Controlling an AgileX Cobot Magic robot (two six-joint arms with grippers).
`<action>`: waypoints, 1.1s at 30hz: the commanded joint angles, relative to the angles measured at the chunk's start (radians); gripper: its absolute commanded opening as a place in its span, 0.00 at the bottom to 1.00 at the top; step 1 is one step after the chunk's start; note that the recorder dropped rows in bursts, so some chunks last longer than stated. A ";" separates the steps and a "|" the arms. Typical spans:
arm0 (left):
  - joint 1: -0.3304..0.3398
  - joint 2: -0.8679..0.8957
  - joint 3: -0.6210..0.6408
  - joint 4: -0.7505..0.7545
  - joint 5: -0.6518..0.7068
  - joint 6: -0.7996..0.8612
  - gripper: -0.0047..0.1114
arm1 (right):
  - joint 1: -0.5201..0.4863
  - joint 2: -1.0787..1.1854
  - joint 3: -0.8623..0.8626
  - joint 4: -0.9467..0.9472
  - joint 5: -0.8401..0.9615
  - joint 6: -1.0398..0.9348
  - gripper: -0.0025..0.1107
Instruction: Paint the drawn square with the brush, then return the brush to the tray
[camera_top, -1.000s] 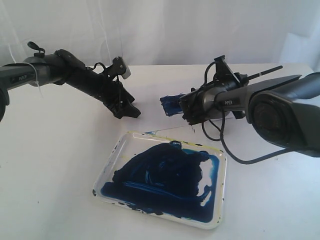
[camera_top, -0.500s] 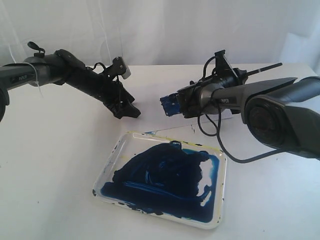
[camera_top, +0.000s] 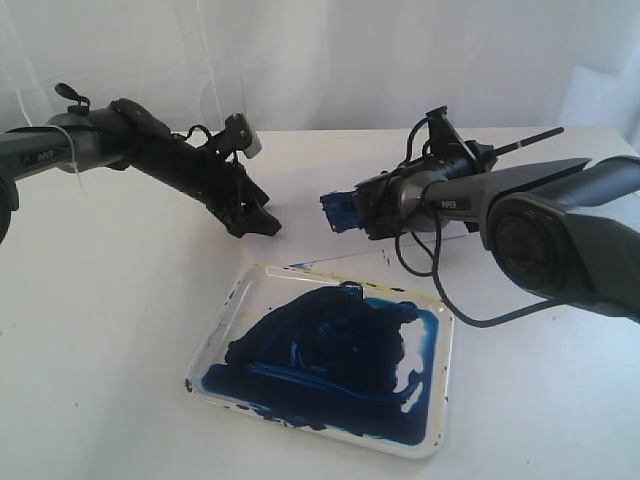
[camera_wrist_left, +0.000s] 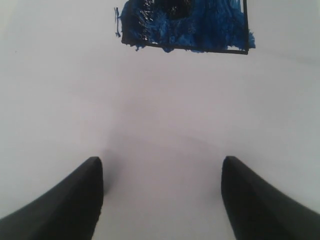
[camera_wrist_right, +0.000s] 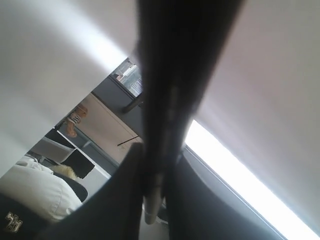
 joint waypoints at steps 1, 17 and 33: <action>-0.003 0.003 0.005 0.024 0.026 0.004 0.64 | -0.006 0.002 -0.007 -0.020 0.011 -0.006 0.02; -0.003 0.003 0.005 0.024 0.026 0.004 0.64 | -0.006 -0.095 0.019 0.131 0.011 -0.124 0.02; -0.003 0.003 0.005 0.024 0.026 0.004 0.64 | -0.006 -0.155 0.176 0.132 -0.040 -0.136 0.02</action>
